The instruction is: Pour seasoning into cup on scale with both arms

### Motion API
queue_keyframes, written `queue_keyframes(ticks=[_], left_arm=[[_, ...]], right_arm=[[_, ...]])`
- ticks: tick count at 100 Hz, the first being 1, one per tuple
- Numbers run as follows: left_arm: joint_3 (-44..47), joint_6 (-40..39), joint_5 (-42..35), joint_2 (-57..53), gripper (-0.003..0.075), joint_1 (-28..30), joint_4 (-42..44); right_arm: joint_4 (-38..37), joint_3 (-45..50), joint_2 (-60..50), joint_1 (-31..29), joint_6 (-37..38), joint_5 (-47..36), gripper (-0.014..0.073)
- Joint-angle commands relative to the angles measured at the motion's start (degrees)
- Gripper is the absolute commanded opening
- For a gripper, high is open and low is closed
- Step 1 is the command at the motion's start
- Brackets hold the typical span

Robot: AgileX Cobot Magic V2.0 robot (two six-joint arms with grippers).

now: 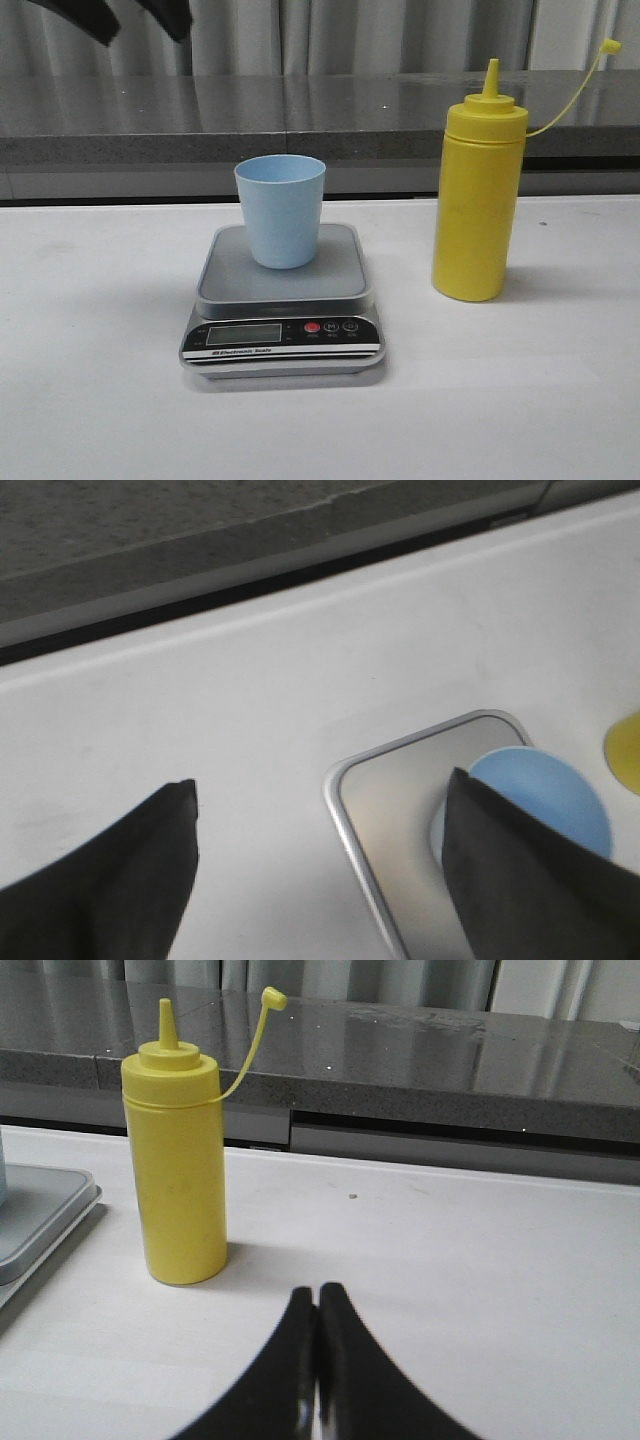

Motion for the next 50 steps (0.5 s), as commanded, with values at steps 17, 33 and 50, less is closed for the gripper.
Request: queue_keyframes(ticks=[17, 33, 50], left_arm=[[12.03, -0.68, -10.49, -14.03, 0.0495, 6.64, -0.28], [21.87, -0.68, -15.19, -22.54, 0.0495, 8.46, -0.28], [32.62, -0.68, -23.56, -32.12, 0.0495, 8.46, -0.28]], right_arm=[[-0.65, -1.23, -1.05, -0.22, 0.00, -5.08, -0.0067], [-0.65, -1.23, -1.05, -0.22, 0.00, -5.08, -0.0067], [-0.65, -1.23, -1.05, -0.22, 0.00, -5.08, -0.0067]])
